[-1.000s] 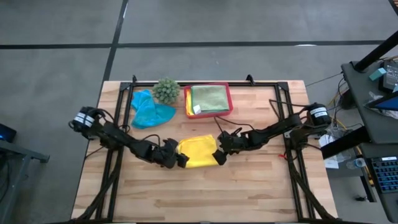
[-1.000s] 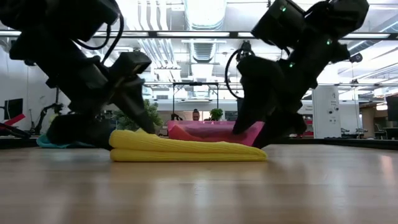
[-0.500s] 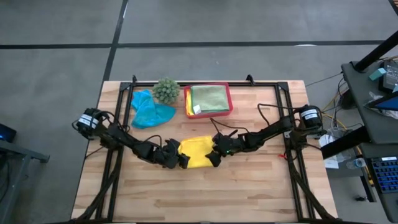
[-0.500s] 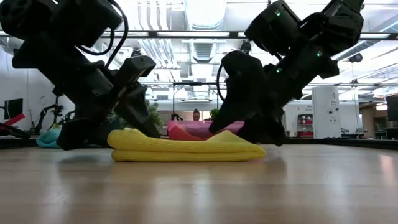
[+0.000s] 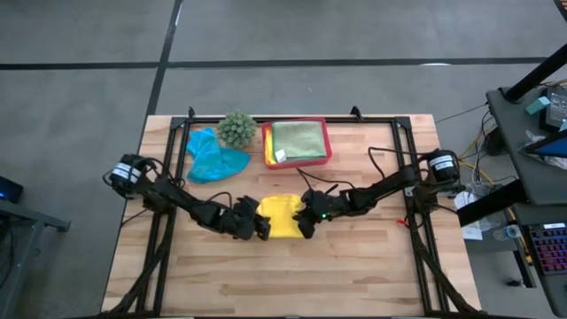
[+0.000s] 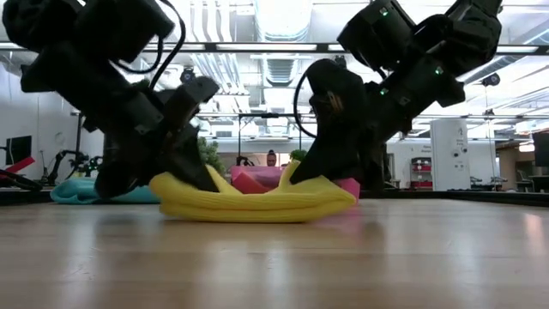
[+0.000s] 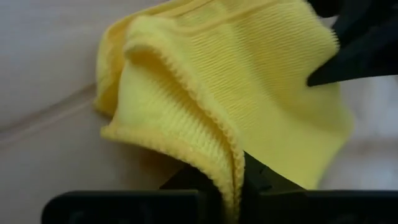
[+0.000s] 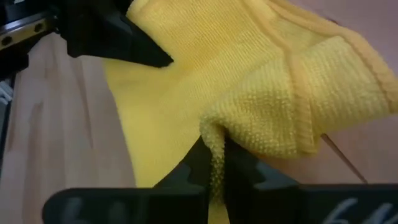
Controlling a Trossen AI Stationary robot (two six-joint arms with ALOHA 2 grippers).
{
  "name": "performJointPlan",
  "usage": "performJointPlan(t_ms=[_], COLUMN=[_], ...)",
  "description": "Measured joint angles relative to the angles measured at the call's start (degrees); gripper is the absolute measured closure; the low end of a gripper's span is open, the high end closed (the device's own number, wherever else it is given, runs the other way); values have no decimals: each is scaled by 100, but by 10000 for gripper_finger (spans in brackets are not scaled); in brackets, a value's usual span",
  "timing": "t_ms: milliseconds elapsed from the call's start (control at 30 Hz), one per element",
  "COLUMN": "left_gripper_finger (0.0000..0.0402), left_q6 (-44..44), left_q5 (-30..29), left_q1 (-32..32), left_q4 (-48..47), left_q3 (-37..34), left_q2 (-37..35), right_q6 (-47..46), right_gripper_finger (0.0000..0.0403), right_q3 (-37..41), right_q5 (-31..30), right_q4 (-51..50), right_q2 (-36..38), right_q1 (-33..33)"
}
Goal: Fold microfiber towels
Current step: Put the folded yellow microfiber towel into the red bin
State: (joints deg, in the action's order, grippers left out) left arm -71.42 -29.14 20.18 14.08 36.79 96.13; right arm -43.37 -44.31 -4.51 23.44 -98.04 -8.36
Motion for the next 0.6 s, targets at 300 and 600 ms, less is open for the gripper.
performJointPlan(t_ms=[300,600], left_gripper_finger=[392,398], left_q6=[1008,2936], left_q5=[-267,-263], left_q1=[-122,-1390], left_q4=[53,56], left_q3=[282,520], left_q2=[-568,-1195], right_q6=[422,1303], right_gripper_finger=[390,390], right_q3=[-2,-4], right_q5=[-8,-308], right_q4=[-406,-1245], right_q2=[733,1950], right_q1=[25,726])
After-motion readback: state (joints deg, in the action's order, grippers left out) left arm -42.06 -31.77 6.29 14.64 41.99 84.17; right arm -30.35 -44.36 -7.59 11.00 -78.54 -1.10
